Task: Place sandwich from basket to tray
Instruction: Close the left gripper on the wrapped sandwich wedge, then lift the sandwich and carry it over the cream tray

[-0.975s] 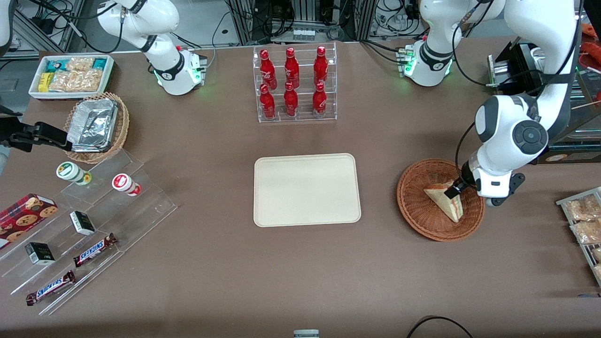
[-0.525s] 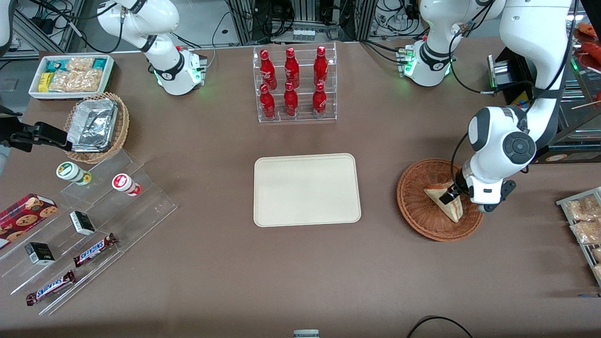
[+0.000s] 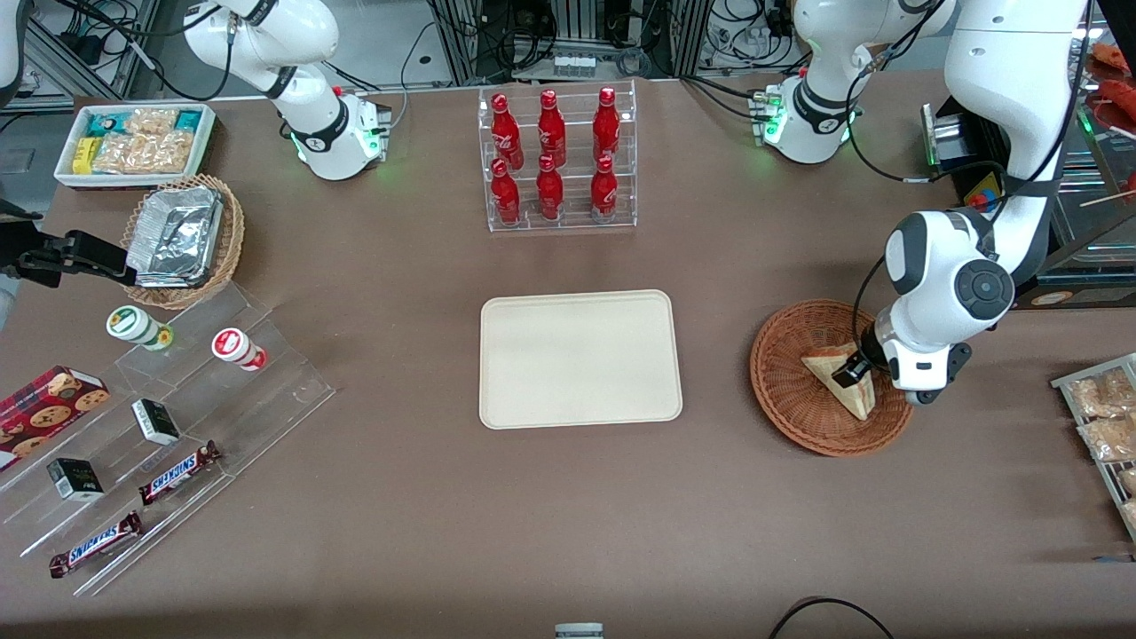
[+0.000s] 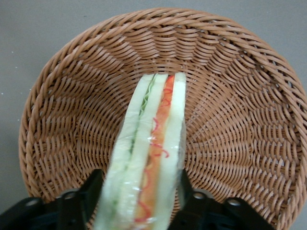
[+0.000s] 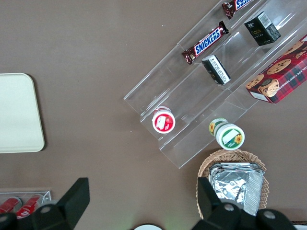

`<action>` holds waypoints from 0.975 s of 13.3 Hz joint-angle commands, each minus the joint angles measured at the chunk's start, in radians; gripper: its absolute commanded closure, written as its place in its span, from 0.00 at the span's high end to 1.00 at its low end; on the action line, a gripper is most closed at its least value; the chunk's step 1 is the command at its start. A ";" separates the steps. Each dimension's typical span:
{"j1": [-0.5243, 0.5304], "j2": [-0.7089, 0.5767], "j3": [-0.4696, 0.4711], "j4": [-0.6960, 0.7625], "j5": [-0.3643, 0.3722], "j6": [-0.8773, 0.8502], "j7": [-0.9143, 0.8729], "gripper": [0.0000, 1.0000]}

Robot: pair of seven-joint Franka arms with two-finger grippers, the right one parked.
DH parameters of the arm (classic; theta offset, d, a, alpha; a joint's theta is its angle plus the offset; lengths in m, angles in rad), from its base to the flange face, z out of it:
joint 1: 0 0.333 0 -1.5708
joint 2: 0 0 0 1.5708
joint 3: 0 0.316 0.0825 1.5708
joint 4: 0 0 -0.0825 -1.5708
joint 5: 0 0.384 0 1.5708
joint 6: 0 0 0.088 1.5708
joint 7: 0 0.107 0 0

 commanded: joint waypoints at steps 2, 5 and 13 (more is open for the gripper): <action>0.010 -0.013 -0.007 0.077 -0.018 -0.117 0.007 0.00; 0.011 -0.010 -0.008 0.183 -0.021 -0.227 0.010 0.00; -0.126 0.051 -0.085 0.375 -0.019 -0.398 0.257 0.00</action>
